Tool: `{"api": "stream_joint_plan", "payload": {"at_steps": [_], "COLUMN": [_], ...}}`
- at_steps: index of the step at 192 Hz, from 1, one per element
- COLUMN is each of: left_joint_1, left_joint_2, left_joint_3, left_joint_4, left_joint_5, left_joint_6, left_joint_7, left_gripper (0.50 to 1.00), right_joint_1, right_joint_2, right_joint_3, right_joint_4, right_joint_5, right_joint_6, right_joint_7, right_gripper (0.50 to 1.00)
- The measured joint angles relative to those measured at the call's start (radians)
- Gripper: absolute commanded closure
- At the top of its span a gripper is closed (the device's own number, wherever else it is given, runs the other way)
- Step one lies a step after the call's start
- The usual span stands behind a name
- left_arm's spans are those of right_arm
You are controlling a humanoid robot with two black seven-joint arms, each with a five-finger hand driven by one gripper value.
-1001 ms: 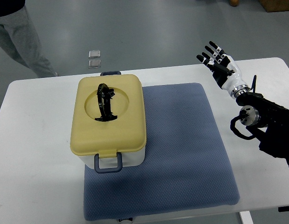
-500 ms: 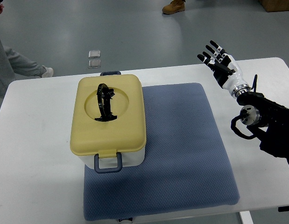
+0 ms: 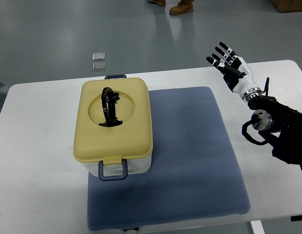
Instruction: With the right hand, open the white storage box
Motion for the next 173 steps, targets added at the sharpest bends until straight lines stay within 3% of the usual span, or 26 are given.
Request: {"api": "stream_joint_plan", "payload": {"at_steps": [98, 173], "left_joint_1": [0.0, 0.0], "left_joint_2": [0.0, 0.0], "left_joint_3": [0.0, 0.0], "left_joint_4": [0.0, 0.0], "left_joint_5": [0.0, 0.0], "left_joint_6": [0.0, 0.0], "left_joint_7": [0.0, 0.0], "left_gripper": [0.5, 0.5], "right_joint_1": [0.036, 0.228], "right_joint_2": [-0.011, -0.113], "right_joint_3": [-0.018, -0.058], "right_joint_4": [0.014, 0.179], "right_joint_5": [-0.035, -0.641], "right_joint_6": [-0.004, -0.017], "right_joint_7": [0.001, -0.002], "right_gripper": [0.576, 0.579]}}
